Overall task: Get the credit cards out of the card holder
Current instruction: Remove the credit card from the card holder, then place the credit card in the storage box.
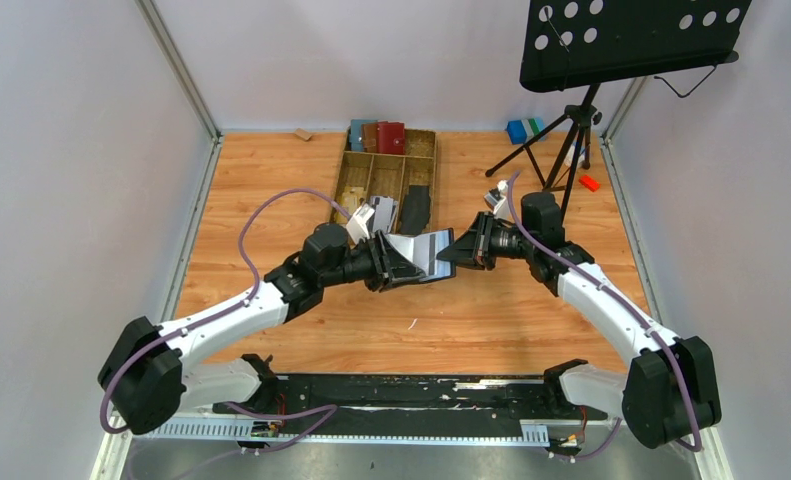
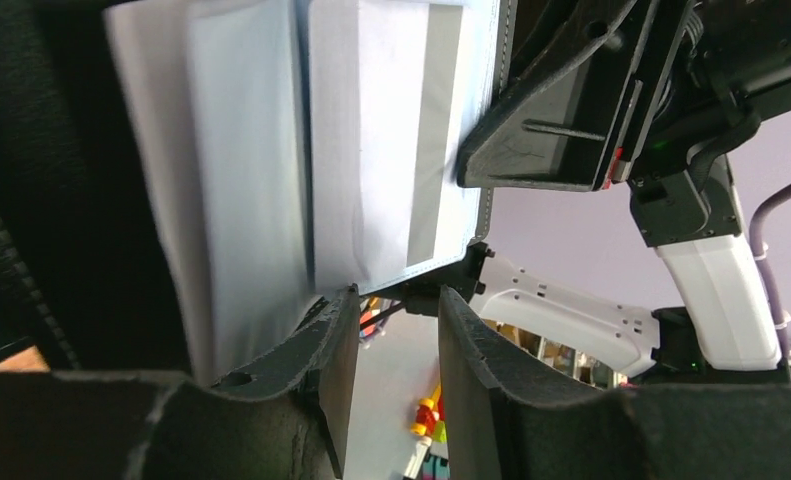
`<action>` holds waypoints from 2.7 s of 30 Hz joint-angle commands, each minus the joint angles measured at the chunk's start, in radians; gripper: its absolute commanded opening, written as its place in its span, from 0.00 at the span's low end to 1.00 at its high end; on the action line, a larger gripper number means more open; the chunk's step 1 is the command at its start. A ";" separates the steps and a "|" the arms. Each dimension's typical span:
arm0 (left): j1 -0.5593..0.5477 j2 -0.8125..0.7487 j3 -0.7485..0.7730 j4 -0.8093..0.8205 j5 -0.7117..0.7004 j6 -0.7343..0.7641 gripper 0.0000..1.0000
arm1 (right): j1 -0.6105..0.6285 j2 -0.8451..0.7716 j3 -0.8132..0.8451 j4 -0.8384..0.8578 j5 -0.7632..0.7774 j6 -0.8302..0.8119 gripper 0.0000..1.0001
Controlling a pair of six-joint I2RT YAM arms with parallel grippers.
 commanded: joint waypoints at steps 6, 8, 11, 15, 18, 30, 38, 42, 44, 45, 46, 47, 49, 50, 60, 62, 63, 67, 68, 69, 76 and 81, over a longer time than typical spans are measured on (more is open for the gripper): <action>0.043 -0.107 -0.053 0.028 -0.054 -0.027 0.51 | 0.005 -0.028 0.002 0.098 -0.069 0.055 0.00; 0.047 -0.117 -0.057 0.019 -0.061 -0.026 0.52 | 0.005 -0.027 0.004 0.097 -0.068 0.053 0.00; 0.049 -0.124 -0.055 0.006 -0.073 -0.025 0.52 | 0.005 -0.027 0.005 0.097 -0.072 0.052 0.00; 0.056 -0.125 -0.057 -0.019 -0.092 -0.036 0.52 | 0.005 -0.029 -0.008 0.121 -0.095 0.067 0.00; 0.060 -0.103 -0.055 0.000 -0.066 -0.047 0.52 | 0.007 -0.032 -0.025 0.194 -0.118 0.100 0.00; 0.064 -0.065 -0.080 0.239 0.010 -0.158 0.15 | 0.013 -0.025 -0.091 0.447 -0.164 0.279 0.00; 0.067 -0.083 -0.065 0.182 0.006 -0.113 0.00 | 0.019 -0.019 -0.065 0.382 -0.151 0.225 0.45; 0.068 -0.080 -0.056 0.169 0.009 -0.101 0.00 | 0.023 -0.012 -0.049 0.339 -0.142 0.194 0.16; 0.072 -0.086 -0.055 0.151 0.006 -0.093 0.00 | 0.023 -0.010 -0.044 0.312 -0.135 0.181 0.03; 0.079 -0.091 -0.057 0.140 0.005 -0.089 0.00 | 0.022 -0.010 -0.039 0.294 -0.132 0.172 0.00; 0.086 -0.099 -0.062 0.128 0.003 -0.087 0.00 | 0.021 -0.014 -0.035 0.268 -0.123 0.158 0.00; 0.097 -0.111 -0.068 0.111 -0.002 -0.086 0.00 | 0.016 -0.019 -0.029 0.241 -0.110 0.137 0.00; 0.121 -0.150 -0.097 0.086 -0.025 -0.095 0.00 | 0.002 -0.042 -0.025 0.186 -0.083 0.109 0.00; 0.135 -0.173 -0.118 0.087 -0.037 -0.101 0.00 | -0.005 -0.049 -0.029 0.172 -0.075 0.103 0.00; 0.165 -0.217 -0.163 0.108 -0.011 -0.102 0.00 | -0.015 -0.041 -0.036 0.174 -0.071 0.095 0.00; 0.166 -0.213 -0.136 0.063 -0.019 -0.070 0.00 | -0.016 -0.042 -0.002 0.026 -0.020 0.016 0.00; 0.167 -0.213 -0.116 0.004 -0.026 -0.031 0.00 | -0.016 -0.040 0.025 -0.078 0.030 -0.046 0.00; 0.181 -0.185 0.007 -0.225 -0.050 0.128 0.00 | -0.021 0.009 0.118 -0.375 0.155 -0.223 0.00; 0.184 -0.173 0.040 -0.281 -0.060 0.171 0.00 | -0.022 0.014 0.123 -0.402 0.171 -0.239 0.00; 0.187 -0.159 0.072 -0.327 -0.069 0.204 0.00 | -0.024 0.016 0.125 -0.430 0.192 -0.253 0.00; 0.292 -0.012 0.228 -0.493 -0.085 0.372 0.00 | -0.037 0.015 0.177 -0.607 0.337 -0.370 0.00; 0.357 0.166 0.368 -0.509 -0.043 0.475 0.00 | -0.039 -0.011 0.217 -0.692 0.407 -0.441 0.00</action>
